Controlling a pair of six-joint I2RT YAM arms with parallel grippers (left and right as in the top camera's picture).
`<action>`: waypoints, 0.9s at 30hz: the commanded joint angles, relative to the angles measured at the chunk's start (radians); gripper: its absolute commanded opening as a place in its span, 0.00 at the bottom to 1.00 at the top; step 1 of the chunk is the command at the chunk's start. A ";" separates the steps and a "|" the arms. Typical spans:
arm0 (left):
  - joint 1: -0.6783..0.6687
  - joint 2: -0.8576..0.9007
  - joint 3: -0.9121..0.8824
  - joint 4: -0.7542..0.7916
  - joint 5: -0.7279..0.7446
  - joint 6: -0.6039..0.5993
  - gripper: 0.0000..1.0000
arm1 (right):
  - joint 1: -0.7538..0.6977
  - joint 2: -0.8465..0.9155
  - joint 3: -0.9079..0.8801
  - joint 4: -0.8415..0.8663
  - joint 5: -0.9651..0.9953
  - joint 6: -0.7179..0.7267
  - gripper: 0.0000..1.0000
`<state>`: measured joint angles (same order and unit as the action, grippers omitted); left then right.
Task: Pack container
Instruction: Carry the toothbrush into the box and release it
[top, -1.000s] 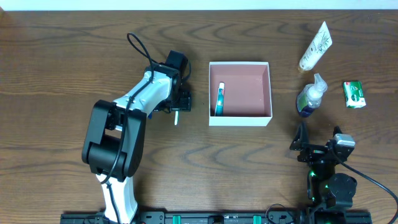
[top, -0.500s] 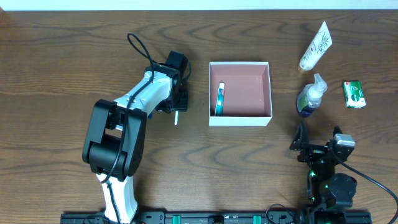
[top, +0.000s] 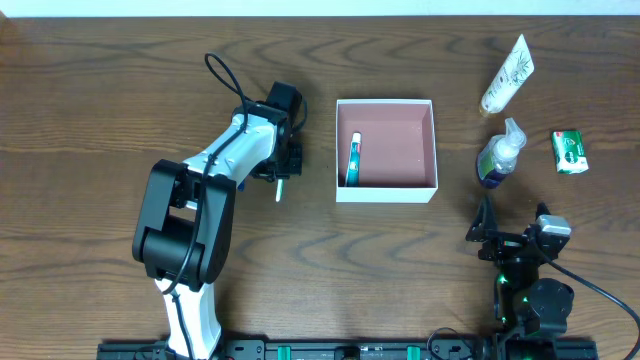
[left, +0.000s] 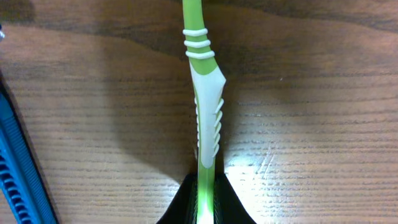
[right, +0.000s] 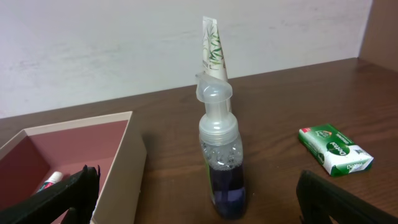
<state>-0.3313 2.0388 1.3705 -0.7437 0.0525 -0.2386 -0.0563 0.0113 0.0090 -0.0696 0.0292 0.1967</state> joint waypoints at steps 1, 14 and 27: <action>-0.002 -0.021 0.069 -0.038 -0.007 -0.003 0.06 | -0.010 -0.005 -0.003 -0.002 -0.004 -0.014 0.99; -0.083 -0.330 0.227 -0.092 0.172 -0.216 0.06 | -0.010 -0.005 -0.003 -0.002 -0.004 -0.014 0.99; -0.299 -0.233 0.227 0.034 0.037 -0.348 0.06 | -0.010 -0.005 -0.003 -0.002 -0.004 -0.014 0.99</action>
<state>-0.6174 1.7775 1.5990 -0.7219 0.1272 -0.5320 -0.0563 0.0113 0.0090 -0.0700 0.0292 0.1967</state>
